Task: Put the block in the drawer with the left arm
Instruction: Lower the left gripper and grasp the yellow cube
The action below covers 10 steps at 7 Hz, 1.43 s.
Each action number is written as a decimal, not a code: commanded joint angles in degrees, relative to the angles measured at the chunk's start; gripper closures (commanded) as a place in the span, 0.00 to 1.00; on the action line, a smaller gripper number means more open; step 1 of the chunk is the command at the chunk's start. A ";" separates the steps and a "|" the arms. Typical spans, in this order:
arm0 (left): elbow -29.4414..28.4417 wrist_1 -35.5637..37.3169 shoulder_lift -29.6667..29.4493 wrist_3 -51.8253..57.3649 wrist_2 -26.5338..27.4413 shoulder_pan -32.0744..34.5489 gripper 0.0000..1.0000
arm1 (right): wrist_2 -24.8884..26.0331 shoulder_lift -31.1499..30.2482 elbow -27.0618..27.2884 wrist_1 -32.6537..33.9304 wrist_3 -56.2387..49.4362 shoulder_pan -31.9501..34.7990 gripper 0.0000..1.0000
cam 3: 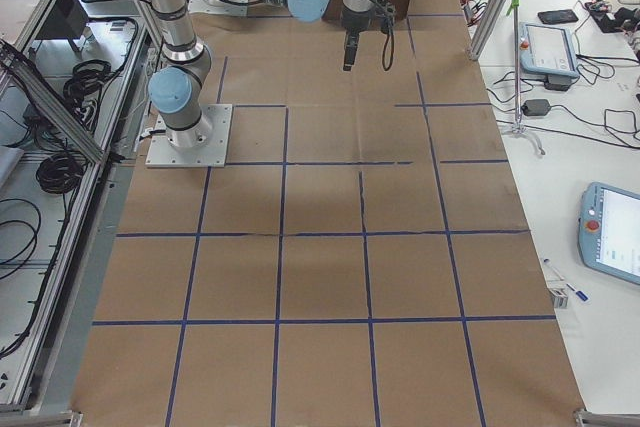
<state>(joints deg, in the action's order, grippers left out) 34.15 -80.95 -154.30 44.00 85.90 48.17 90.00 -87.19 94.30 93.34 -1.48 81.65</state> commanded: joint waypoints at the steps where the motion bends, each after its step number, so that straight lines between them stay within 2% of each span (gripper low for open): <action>1: -0.05 -0.52 0.05 -1.18 0.06 -0.01 0.55 | 0.00 0.00 0.00 0.00 -0.02 0.00 0.00; 2: -0.05 -0.61 0.66 -1.45 0.06 -0.01 0.61 | 0.00 0.08 0.00 0.00 -0.02 0.00 0.00; 4: 0.39 -3.41 3.98 -1.28 0.15 -0.10 0.66 | 0.00 0.00 0.00 0.00 -0.02 0.00 0.00; 8: 1.80 -21.93 18.04 -1.10 0.15 -0.10 0.66 | 0.00 0.00 -0.08 0.00 -0.02 0.00 0.00; 9: 4.84 -25.19 21.37 -1.97 0.15 -0.10 0.69 | 0.00 0.00 0.00 0.00 0.07 0.00 0.00; 10: 12.09 -24.53 25.76 -2.24 -0.11 -0.10 0.70 | 0.00 0.00 0.00 0.00 0.07 0.00 0.00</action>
<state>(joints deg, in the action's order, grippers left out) 39.90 -104.29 -133.31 42.26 85.98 48.05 90.00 -87.18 94.28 93.34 -1.43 81.65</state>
